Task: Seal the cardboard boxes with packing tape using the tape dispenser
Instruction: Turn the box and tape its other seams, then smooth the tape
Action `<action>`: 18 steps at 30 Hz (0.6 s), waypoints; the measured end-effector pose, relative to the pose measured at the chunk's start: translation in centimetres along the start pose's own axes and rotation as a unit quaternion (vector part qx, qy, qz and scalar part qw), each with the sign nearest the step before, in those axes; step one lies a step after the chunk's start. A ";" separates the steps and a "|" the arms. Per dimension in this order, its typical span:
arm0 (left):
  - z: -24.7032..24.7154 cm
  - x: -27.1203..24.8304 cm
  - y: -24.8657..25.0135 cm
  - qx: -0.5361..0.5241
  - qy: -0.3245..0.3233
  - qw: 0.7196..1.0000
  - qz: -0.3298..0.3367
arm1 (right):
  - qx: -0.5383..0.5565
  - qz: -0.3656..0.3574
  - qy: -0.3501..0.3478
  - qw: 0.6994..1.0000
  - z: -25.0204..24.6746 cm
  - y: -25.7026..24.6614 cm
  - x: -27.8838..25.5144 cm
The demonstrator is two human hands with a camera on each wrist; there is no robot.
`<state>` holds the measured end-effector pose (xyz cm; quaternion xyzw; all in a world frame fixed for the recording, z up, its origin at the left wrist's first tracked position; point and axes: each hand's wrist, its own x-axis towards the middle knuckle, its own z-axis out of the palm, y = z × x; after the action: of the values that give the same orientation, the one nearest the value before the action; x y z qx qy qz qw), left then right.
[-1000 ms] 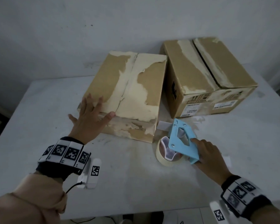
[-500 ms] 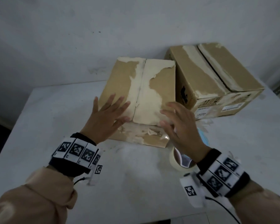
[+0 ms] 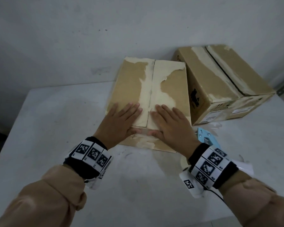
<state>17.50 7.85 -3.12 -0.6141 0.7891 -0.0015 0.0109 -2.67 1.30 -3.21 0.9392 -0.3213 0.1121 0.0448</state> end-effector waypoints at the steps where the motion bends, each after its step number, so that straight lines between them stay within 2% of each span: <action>1: 0.1 0.0 0.0 0.004 0.004 1.000 0.002 | -0.009 -0.005 -0.002 1.000 0.0 0.1 0.0; 9: 0.7 -0.6 1.6 0.013 0.066 0.998 -0.003 | -0.026 -0.098 -0.005 0.995 0.0 2.0 0.8; 12: 0.5 -0.9 1.2 0.006 0.068 0.998 0.002 | -0.021 -0.120 -0.009 0.992 0.2 3.2 0.3; 15: 0.4 -2.1 -0.5 0.023 0.070 0.997 0.002 | -0.012 -0.115 0.024 0.993 0.5 5.1 -1.6; 18: 0.8 -4.1 -2.5 0.050 0.094 0.994 -0.024 | 0.034 -0.083 0.051 0.995 0.4 6.3 -3.4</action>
<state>20.91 11.26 -3.84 -0.6290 0.7704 -0.0986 -0.0329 -9.10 -1.73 -4.36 0.9567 -0.2356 0.1665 0.0379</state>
